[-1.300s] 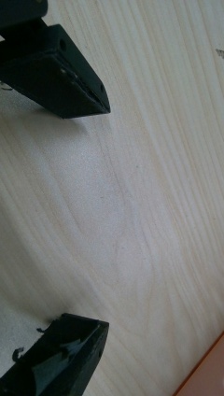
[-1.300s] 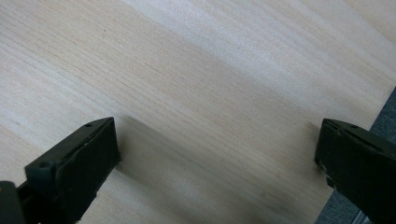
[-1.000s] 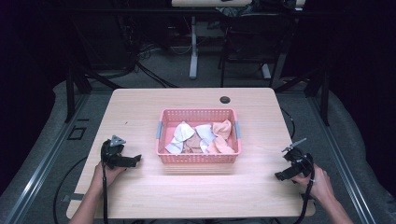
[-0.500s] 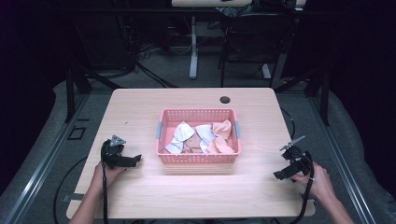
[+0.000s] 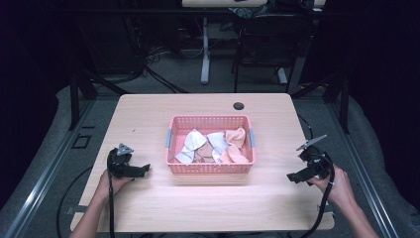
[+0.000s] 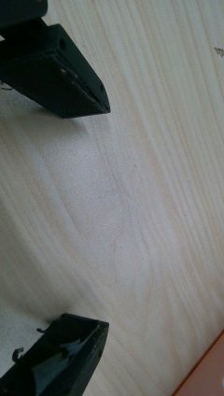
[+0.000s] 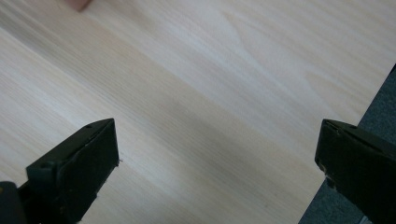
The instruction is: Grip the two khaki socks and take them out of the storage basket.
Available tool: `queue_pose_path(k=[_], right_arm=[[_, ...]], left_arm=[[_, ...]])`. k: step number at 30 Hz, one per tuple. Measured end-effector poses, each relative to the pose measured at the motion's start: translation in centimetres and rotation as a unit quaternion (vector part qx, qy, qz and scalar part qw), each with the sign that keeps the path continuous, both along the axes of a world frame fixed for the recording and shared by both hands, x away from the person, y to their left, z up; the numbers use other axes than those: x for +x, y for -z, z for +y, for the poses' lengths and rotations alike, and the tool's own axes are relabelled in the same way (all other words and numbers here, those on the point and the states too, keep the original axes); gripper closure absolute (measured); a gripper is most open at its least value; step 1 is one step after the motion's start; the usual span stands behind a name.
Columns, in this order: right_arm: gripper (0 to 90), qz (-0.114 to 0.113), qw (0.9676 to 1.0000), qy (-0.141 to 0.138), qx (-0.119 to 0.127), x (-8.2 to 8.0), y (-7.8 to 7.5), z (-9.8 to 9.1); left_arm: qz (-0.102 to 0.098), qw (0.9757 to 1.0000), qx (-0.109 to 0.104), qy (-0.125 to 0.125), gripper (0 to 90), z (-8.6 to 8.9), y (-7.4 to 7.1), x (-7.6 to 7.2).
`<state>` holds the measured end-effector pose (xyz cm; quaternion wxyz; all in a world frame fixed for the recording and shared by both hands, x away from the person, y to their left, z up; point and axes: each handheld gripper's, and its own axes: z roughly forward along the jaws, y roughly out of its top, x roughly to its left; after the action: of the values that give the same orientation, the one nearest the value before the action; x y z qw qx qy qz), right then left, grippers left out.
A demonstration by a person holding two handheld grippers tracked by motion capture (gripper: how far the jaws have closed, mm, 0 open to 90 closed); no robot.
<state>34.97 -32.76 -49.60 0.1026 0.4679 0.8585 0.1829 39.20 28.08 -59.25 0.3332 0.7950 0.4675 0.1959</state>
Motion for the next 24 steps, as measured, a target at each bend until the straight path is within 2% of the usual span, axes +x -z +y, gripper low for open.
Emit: queue_pose_path(k=[5, 11, 19, 24], right_arm=[[0.5, -0.015, 0.9998, -0.009, 0.008, 0.4, -1.4, 0.6], [0.0, -0.017, 0.9994, -0.02, 0.022, 0.9, -2.4, 1.4], [0.0, -0.026, 0.9988, -0.033, 0.027, 1.3, -3.8, 2.8], [0.0, -0.035, 0.9977, -0.047, 0.034, 1.8, -4.8, 4.3]], left_arm=[[0.0, 1.0, 0.0, 0.0, 0.0, 0.0, 0.0, 0.0], [0.0, 1.0, 0.0, 0.0, 0.0, 0.0, 0.0, 0.0], [0.001, 1.0, -0.001, 0.0, 0.0, 0.0, 0.0, 0.0], [-0.001, 1.0, -0.001, -0.005, 0.4, -0.1, 0.0, -0.1]])
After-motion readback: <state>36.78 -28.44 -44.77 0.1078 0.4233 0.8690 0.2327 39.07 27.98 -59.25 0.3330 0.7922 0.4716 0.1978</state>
